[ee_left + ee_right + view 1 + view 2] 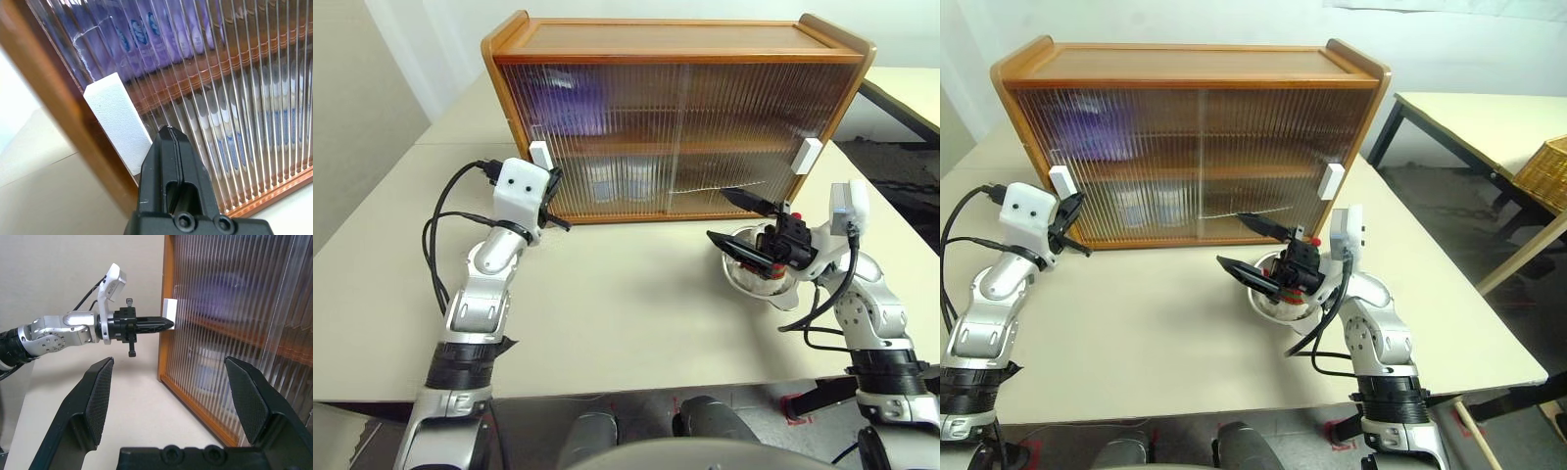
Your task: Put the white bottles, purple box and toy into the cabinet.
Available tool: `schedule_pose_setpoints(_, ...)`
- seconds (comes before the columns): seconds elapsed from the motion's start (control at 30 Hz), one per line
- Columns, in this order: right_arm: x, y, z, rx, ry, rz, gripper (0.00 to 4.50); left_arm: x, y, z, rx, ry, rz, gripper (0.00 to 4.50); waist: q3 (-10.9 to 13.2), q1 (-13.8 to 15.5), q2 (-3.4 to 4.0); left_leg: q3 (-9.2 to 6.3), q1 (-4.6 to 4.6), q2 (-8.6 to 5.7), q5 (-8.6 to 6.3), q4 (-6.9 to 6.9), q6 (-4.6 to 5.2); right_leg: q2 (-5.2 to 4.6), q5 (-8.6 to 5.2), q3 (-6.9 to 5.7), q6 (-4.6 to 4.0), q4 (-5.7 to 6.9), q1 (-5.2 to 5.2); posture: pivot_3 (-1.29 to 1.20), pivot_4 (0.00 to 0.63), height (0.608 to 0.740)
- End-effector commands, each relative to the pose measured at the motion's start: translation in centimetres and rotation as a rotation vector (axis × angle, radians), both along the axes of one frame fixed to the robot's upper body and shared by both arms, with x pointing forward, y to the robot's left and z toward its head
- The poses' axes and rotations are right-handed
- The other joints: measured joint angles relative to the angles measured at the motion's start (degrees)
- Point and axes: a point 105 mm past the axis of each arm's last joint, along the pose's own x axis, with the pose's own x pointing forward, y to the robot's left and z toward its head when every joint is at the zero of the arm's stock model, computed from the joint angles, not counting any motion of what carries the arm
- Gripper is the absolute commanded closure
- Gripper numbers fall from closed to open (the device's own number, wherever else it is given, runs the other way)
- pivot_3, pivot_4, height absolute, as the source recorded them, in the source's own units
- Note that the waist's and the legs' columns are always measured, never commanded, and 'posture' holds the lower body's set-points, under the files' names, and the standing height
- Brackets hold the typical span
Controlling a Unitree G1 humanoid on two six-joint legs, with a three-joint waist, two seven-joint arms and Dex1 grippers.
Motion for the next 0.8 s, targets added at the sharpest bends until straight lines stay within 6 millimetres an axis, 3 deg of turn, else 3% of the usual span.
schedule_pose_setpoints(0.03, 0.0, 0.2, -0.2, -0.006, 0.007, 0.012, 0.00, -0.2, 1.1, 0.2, 0.015, -0.005, 0.045, 4.48, 0.0, 0.2, 0.00, 0.00, 0.00, 0.00, 0.00, 0.00, 0.00, 0.00, 0.00, 0.00, -0.01, 0.00, 0.00, -0.08, 0.000, 0.740)
schedule_pose_setpoints(0.3, 0.0, 0.2, -0.2, -0.005, 0.010, 0.013, 0.00, -0.3, 0.7, 0.5, 0.035, -0.022, 0.021, 4.48, 0.0, 0.2, 0.00, 0.01, 0.00, 0.13, -0.02, -0.01, -0.04, 0.06, 0.04, -0.06, -0.09, 0.00, -0.03, -0.07, 0.000, 0.740)
schedule_pose_setpoints(0.37, 0.0, 0.1, -0.3, -0.009, 0.015, 0.011, 0.00, -0.6, -2.2, 0.5, -0.017, -0.033, -0.131, 4.48, 0.0, 0.4, 0.00, 0.01, 0.00, 0.16, -0.02, -0.01, -0.05, 0.08, 0.04, -0.07, -0.11, 0.00, -0.03, -0.07, 0.000, 0.740)
schedule_pose_setpoints(0.47, 0.0, -0.5, -0.3, -0.017, 0.025, 0.007, 0.00, -2.4, -6.4, 0.7, -0.150, -0.028, -0.405, 3.92, 0.0, 1.0, 0.00, 0.01, -0.01, 0.16, -0.05, 0.01, -0.10, 0.07, 0.02, -0.08, -0.14, 0.00, -0.02, -0.08, 0.000, 0.740)
schedule_pose_setpoints(0.53, 0.1, -1.3, -0.2, -0.022, 0.030, 0.001, 0.00, -4.0, -8.0, 1.6, -0.265, -0.045, -0.561, 3.36, 0.0, 1.4, -0.01, 0.01, -0.06, 0.17, -0.10, 0.06, -0.19, 0.04, -0.01, -0.07, -0.16, -0.01, -0.04, -0.07, 0.000, 0.740)
schedule_pose_setpoints(0.67, 0.5, -3.1, 0.1, -0.039, 0.037, -0.035, 1.34, -6.0, -8.0, 1.8, -0.378, 0.013, -0.711, 2.01, 0.0, 1.8, 0.00, 0.02, -0.08, 0.24, -0.14, 0.04, -0.26, 0.06, -0.12, -0.16, -0.25, 0.04, -0.05, -0.07, 0.000, 0.740)
schedule_pose_setpoints(0.8, 1.4, -6.0, 0.4, -0.086, 0.024, -0.114, 2.88, -7.4, -5.4, 1.1, -0.388, 0.109, -0.732, 0.62, -0.1, 1.8, 0.09, 0.04, -0.01, 0.31, -0.12, -0.02, -0.30, 0.13, -0.16, -0.20, -0.29, 0.14, -0.05, -0.06, 0.000, 0.740)
